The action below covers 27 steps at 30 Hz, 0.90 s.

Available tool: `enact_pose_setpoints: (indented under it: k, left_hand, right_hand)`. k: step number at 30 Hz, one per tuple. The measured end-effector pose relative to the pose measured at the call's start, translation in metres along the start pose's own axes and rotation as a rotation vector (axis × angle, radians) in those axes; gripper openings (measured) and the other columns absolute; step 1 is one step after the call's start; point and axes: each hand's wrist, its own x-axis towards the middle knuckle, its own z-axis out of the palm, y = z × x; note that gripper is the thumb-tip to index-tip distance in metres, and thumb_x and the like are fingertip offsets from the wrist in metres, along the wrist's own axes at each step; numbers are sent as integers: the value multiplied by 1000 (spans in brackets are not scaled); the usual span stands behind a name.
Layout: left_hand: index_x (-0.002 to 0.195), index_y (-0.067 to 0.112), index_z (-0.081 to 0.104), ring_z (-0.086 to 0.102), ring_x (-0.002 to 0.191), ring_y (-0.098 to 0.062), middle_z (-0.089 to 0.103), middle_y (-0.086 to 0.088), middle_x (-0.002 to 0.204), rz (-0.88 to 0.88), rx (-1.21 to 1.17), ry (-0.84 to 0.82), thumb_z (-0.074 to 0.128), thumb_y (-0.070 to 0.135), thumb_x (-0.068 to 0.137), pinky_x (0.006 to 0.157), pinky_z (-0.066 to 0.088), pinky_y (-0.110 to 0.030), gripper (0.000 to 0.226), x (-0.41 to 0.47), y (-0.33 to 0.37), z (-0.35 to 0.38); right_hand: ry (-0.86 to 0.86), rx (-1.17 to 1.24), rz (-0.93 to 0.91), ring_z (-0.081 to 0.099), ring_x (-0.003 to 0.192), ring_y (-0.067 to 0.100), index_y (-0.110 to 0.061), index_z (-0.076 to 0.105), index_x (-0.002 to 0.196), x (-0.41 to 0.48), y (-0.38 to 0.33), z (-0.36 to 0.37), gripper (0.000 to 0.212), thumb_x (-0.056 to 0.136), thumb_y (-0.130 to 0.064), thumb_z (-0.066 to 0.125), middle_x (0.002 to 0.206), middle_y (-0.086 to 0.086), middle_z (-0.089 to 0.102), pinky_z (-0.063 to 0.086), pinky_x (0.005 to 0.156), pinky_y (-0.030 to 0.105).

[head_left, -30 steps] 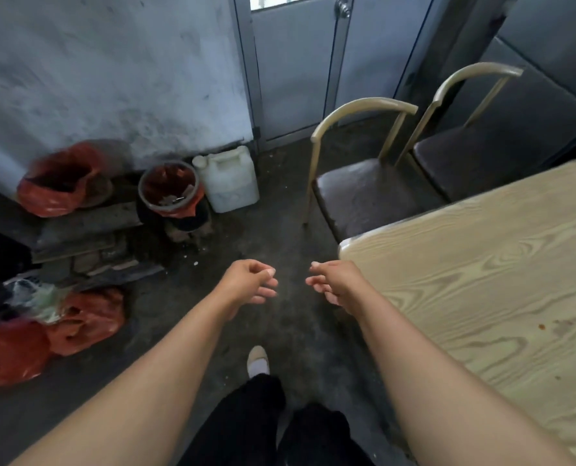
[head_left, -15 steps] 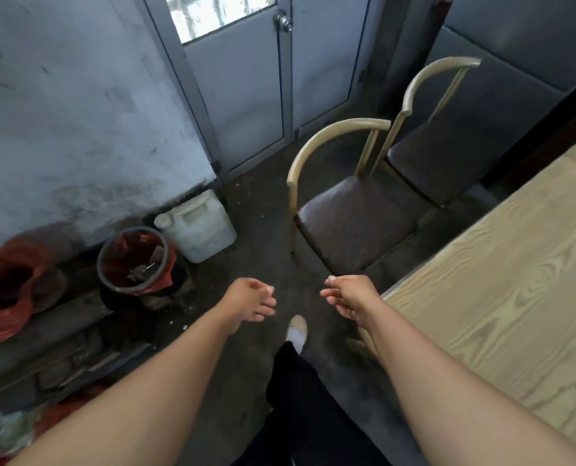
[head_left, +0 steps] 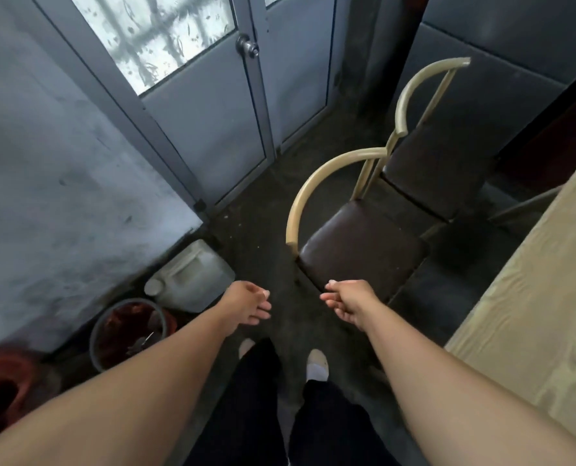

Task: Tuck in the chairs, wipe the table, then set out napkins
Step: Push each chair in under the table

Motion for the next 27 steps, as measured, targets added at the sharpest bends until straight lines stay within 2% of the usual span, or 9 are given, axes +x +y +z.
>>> enact_pose_setpoints:
  k: [4,11,14,18,21,27]
  left_hand:
    - [125,0,52,68,85,-24,69,-12,95,27,18,-60,51,18,99,82,54,-37,32,40,44,-22]
    - [119,4,57,70,96,-26,70,-14,106,45,175,-148,54,21,97,88,55,-38,27,112,126,-73]
    - [118,4,58,69,94,-24,70,-13,105,-6,195,-147,53,20,98,83,54,-35,26,137,156,-84]
    - [114,4,60,70,91,-21,72,-10,97,-14,240,-150,55,20,97,85,57,-35,24,158,194,-77]
    - [113,4,61,71,92,-21,73,-10,98,14,320,-204,56,20,96,83,57,-34,24,171,221,-57]
    - [106,6,63,69,93,-20,70,-11,103,146,580,-195,57,18,96,80,57,-32,17,193,268,-25]
  right_hand:
    - [29,138,39,51,52,5,-16,60,84,18,-37,23,20,99,-24,50,72,0,67,36,50,16]
    - [91,483,156,60,59,9,-11,69,85,50,-85,57,20,95,-24,57,69,1,74,45,51,21]
    - [104,607,191,60,58,8,-10,68,85,59,-97,71,20,95,-23,58,66,1,73,45,50,20]
    - [148,715,194,64,63,9,-10,70,87,67,-112,73,17,94,-23,60,75,2,76,49,56,21]
    - [175,761,225,63,65,11,-10,70,81,78,-118,67,21,93,-25,61,83,3,76,49,59,22]
    - [159,912,252,63,66,12,-8,69,83,104,-148,44,18,93,-21,61,80,4,74,48,56,23]
